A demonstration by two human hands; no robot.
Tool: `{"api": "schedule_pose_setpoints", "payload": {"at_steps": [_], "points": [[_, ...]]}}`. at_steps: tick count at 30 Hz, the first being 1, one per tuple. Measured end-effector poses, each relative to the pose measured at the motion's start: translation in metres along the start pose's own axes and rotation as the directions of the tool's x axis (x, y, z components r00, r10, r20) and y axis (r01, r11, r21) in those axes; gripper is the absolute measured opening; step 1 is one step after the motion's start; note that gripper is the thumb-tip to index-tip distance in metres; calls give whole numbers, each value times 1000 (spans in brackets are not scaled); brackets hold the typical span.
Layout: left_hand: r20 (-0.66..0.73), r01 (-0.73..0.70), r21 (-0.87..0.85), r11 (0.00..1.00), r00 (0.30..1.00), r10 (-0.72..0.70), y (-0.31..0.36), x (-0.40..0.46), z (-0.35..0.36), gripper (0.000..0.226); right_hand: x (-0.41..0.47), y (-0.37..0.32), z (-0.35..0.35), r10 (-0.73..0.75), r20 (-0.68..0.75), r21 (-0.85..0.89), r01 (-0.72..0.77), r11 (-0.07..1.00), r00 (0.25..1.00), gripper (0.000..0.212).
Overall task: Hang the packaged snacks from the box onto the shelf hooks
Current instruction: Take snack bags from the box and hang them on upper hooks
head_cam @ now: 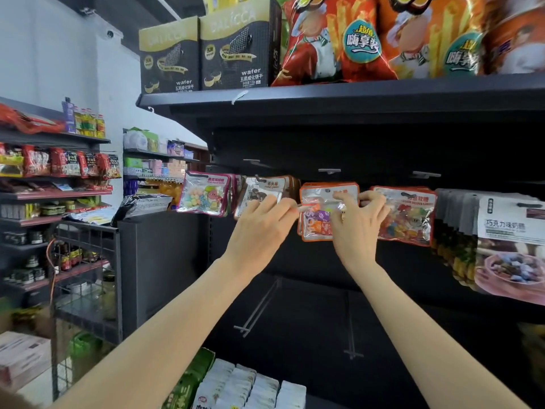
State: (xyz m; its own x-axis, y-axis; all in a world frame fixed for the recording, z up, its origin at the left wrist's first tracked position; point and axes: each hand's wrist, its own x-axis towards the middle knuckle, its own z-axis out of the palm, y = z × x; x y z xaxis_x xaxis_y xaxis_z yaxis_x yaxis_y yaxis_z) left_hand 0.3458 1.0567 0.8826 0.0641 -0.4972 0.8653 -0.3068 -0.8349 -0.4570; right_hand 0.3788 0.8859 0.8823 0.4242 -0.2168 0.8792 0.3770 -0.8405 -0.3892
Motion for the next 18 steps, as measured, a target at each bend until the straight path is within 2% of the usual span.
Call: {"api": "schedule_pose_setpoints", "payload": {"at_steps": [1,2,3,4,5,6,7,10,12,14,17,18], "points": [[-19,-42,15,999,999,43,-1,-1,3,21,-2,-3,-5,43,52,178,-52,983,998,28],[-39,-83,20,996,996,84,-3,-2,5,18,-3,-7,-10,130,207,356,-198,913,970,29],[-61,-127,17,992,990,128,-4,-3,8,15,-1,-12,-16,195,416,495,-401,771,888,30],[-80,-167,5,986,983,167,-4,-3,11,12,1,-14,-21,206,607,541,-589,600,767,32],[-90,-197,-10,980,977,195,-3,-3,13,10,4,-15,-23,164,724,540,-699,468,670,32],[-86,-216,-25,976,973,214,-2,-3,15,11,6,-14,-23,111,769,549,-739,390,630,31],[-70,-228,-47,973,972,224,-1,-3,17,12,8,-12,-23,87,762,577,-733,360,642,30],[17,-158,-244,957,986,168,0,-9,19,25,11,-8,-20,136,633,672,-628,393,762,30],[38,5,-422,907,999,13,-1,-14,15,28,13,-4,-18,141,559,716,-561,415,817,27],[43,204,-546,812,975,-217,-2,-18,15,27,14,-1,-17,147,506,730,-513,451,850,29],[167,442,-574,689,887,-430,-2,-13,19,11,15,-1,-17,142,439,721,-442,533,887,31],[234,499,-565,657,861,-452,-2,-9,20,18,15,-1,-17,128,410,714,-405,571,903,30]]}}
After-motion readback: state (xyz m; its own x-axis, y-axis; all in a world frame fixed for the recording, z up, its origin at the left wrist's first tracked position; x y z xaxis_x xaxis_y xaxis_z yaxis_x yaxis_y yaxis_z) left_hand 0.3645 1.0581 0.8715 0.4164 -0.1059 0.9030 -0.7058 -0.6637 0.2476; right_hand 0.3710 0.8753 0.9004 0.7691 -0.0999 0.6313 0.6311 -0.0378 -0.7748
